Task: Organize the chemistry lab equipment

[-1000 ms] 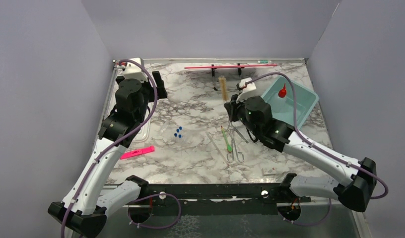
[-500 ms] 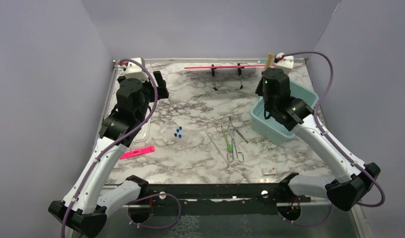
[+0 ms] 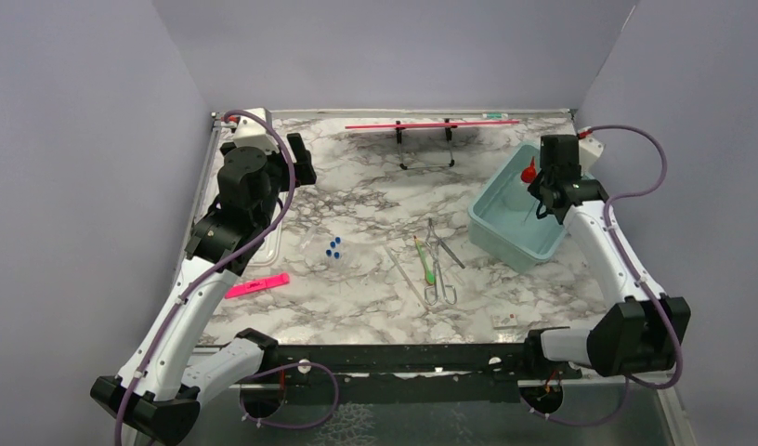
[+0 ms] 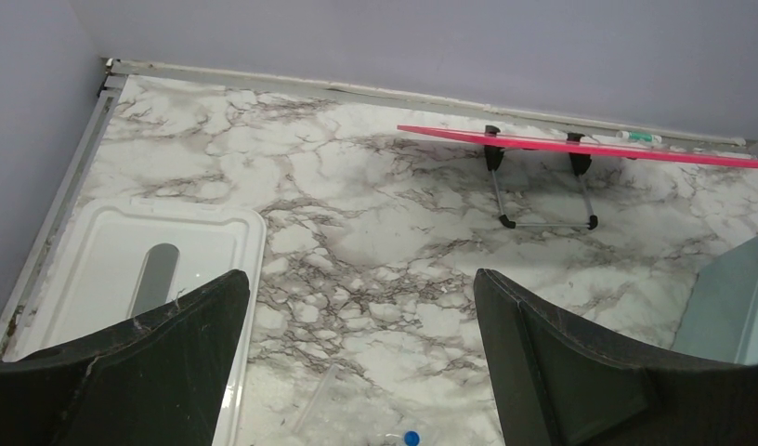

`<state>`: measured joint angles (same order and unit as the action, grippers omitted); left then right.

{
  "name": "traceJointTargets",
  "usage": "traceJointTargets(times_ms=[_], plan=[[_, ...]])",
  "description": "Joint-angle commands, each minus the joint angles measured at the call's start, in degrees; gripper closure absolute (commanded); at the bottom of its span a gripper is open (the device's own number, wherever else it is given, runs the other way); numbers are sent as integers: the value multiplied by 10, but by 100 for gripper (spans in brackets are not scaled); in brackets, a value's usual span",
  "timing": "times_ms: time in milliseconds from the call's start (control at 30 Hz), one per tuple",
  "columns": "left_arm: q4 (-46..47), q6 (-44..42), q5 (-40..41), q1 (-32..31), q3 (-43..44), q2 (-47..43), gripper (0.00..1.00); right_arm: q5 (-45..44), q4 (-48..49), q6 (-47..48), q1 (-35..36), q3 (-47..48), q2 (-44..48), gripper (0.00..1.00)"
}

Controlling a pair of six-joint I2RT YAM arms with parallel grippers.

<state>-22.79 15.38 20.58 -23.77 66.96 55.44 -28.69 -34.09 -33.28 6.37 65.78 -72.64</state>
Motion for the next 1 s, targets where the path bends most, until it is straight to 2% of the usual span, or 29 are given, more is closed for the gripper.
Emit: traceJointTargets(times_ms=[0,300,433,533,567,700,967], plan=[[13,-2,-8,-5,2,-10,6,61,8,-17,-23,-32,-40,99],[13,-7,16,-5,4,-18,6,70,89,-8,-35,-136,-58,94],[13,-17,28,-5,9,-14,6,57,93,-16,-36,-143,-80,92],[13,-17,25,-5,9,-13,6,42,71,-30,-35,-131,-94,86],[13,-18,25,-5,9,-13,7,38,64,-36,-35,-126,-92,80],[13,-19,26,-5,8,-13,6,31,83,-17,-35,-132,-38,63],[16,-16,18,-5,8,-6,7,27,46,13,-35,-92,50,61]])
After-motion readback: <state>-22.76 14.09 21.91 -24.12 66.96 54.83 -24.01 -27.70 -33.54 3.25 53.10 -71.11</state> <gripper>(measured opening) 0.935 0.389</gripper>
